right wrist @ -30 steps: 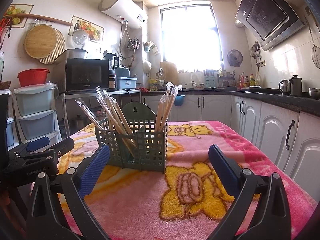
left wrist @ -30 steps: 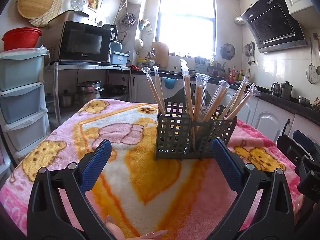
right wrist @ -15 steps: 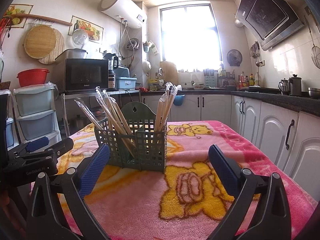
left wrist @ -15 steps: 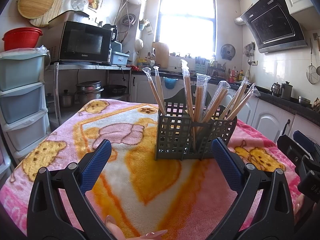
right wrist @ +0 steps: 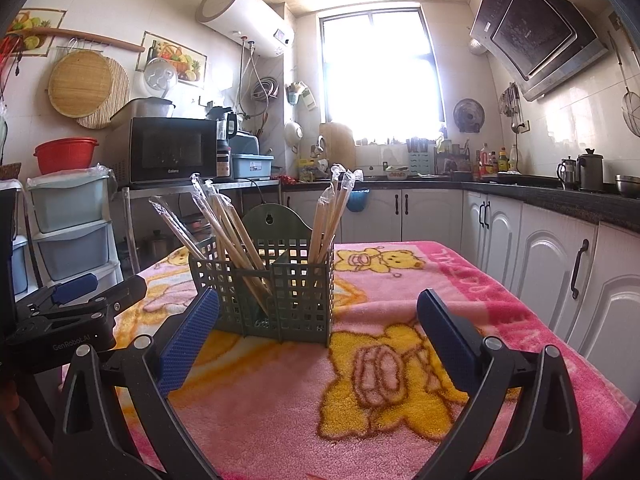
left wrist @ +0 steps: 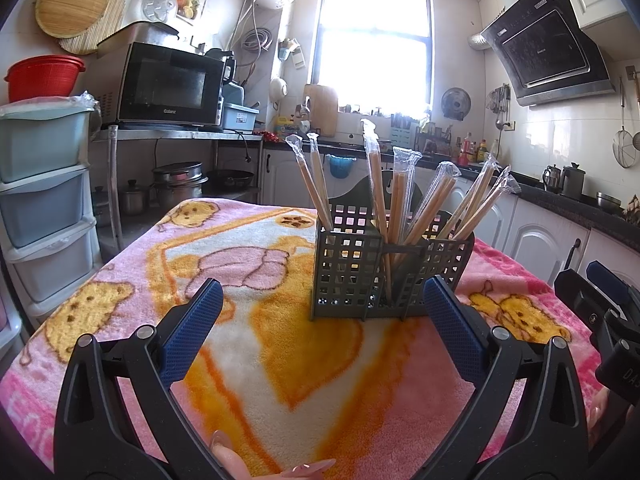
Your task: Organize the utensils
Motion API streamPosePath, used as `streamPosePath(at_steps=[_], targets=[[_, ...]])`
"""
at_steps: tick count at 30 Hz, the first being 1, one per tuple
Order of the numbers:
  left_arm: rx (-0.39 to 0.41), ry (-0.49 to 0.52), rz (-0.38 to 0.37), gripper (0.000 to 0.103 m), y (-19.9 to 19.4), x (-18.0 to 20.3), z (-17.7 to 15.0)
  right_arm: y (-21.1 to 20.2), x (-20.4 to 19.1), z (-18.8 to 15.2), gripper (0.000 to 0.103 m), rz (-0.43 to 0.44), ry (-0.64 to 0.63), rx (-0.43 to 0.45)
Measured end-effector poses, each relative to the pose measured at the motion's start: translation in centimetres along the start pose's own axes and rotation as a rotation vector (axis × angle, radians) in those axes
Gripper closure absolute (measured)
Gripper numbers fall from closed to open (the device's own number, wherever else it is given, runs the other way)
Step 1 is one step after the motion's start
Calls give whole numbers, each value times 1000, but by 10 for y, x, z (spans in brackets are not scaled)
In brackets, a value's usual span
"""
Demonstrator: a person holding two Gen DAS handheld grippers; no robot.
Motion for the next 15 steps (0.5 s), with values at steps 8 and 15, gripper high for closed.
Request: streamPosePath(at_steps=[8, 15], targets=[[0, -2, 1, 10, -1, -1, 0, 0, 0, 0, 6, 0, 0, 0], [1, -2, 2, 10, -2, -2, 1, 0, 0, 0, 6, 0, 0, 1]])
Point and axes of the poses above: each gripper's, at about its wrist camera, not at the fingertips, and y roughly the way its jaws point, x to its right, z to its top, the point moved 2 cm from there along y, roughly the way its jaws point, and after that the axes turned 10 degrees about z, right-handed, at the moved point
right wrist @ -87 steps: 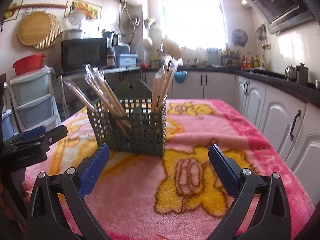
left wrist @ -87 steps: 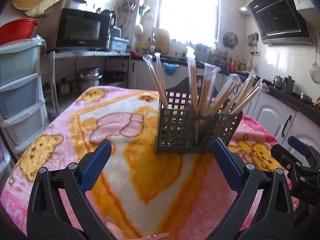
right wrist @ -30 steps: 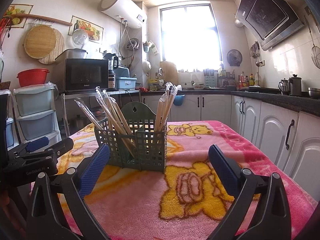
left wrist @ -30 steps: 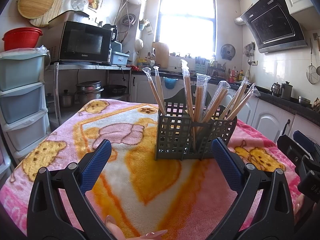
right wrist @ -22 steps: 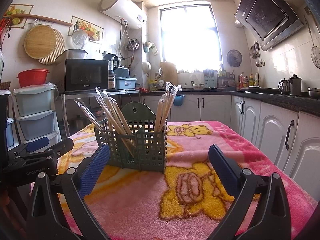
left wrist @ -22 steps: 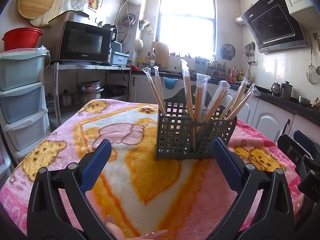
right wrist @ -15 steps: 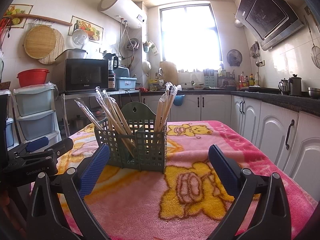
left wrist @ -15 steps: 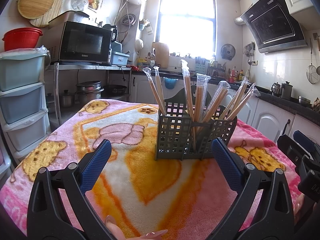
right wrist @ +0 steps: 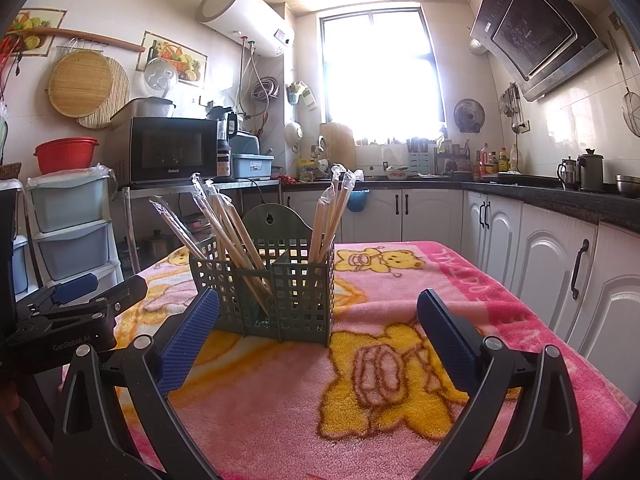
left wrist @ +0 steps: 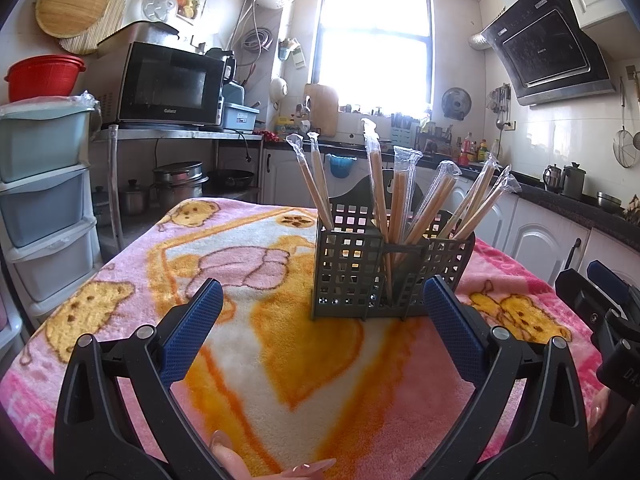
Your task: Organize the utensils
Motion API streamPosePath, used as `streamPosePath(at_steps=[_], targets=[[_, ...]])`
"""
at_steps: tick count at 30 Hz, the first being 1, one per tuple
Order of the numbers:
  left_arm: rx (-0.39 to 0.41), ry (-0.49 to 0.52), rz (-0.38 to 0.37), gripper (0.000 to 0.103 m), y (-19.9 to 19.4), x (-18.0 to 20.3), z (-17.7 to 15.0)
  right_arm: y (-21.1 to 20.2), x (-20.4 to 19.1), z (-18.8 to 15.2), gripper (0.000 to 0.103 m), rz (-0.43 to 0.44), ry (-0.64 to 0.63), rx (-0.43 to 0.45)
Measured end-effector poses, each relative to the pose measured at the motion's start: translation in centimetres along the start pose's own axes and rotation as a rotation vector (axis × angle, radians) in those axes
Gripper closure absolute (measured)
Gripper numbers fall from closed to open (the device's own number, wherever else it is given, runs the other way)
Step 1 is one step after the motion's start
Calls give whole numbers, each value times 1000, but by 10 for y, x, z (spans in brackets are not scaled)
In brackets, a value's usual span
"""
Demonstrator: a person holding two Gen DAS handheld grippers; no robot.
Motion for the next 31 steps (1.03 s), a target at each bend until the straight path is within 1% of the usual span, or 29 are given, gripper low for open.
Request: streamPosePath(at_steps=[11, 20, 23, 25, 26, 27, 28, 29, 30, 31], targets=[[-9, -6, -10, 10, 1, -1, -1, -3, 0, 1, 6, -4, 4, 5], [-32, -23, 3, 10, 6, -3, -2, -4, 0, 1, 6, -5, 6, 5], [-45, -33, 4, 10, 8, -5, -2, -4, 1, 1, 6, -5, 7, 4], [-79, -57, 12, 10, 12, -12, -1, -3, 6, 2, 6, -16, 26, -7], [-97, -61, 20, 10, 14, -15, 0, -2, 10, 4, 6, -31, 37, -17], [-148, -62, 49, 10, 23, -25, 3, 1, 17, 6, 6, -52, 45, -37], [-180, -70, 65, 10, 29, -33, 6, 7, 29, 9, 6, -95, 49, -79], [-228, -92, 89, 10, 40, -52, 9, 15, 43, 10, 6, -145, 55, -136], [-284, -104, 121, 10, 52, -68, 11, 30, 63, 8, 6, -207, 67, -239], [-354, -98, 172, 10, 69, -85, 11, 43, 79, 5, 6, -246, 78, -325]])
Point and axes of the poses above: each gripper's, at about its wrist camera, not at the fingertips, and y roughly the way its jaws point, x to its right, z to its top, the point moved 2 cm from there along y, roughly the way its jaws point, and after that the axes turned 10 degrees about z, right-handed, at the moved point
